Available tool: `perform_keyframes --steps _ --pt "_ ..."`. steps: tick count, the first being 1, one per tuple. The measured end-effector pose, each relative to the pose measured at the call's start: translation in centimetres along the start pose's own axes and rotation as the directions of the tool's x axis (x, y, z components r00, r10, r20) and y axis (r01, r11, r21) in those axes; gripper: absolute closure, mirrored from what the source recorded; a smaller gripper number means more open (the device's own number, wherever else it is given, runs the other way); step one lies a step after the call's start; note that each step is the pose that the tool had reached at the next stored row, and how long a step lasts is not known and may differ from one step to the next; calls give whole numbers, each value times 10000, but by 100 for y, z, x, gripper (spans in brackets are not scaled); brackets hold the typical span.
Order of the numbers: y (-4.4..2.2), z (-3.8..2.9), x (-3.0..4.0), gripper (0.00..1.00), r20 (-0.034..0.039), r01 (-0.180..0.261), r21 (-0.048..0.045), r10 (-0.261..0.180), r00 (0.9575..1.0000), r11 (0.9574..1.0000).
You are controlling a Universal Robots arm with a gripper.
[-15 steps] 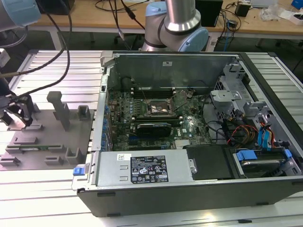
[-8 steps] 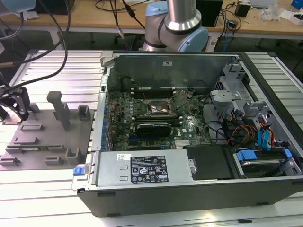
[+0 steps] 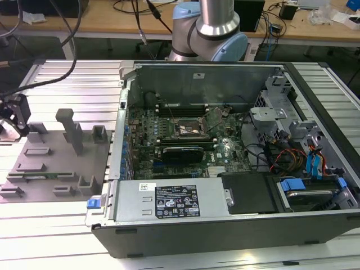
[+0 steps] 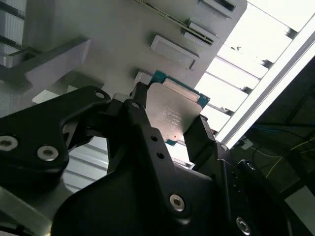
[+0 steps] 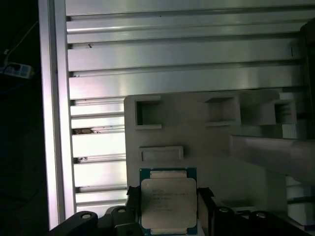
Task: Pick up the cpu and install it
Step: 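Pick up the cpu and move it towards the insertion slot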
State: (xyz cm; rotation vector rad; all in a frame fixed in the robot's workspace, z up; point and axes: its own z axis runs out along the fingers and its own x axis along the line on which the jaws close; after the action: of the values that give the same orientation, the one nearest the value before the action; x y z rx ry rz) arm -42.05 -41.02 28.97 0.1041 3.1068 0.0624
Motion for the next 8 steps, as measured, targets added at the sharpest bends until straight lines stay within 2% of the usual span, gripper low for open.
perform_keyframes --steps 8 --pt "10 -143 -4 45 -1 0 0 0 10000 10000"
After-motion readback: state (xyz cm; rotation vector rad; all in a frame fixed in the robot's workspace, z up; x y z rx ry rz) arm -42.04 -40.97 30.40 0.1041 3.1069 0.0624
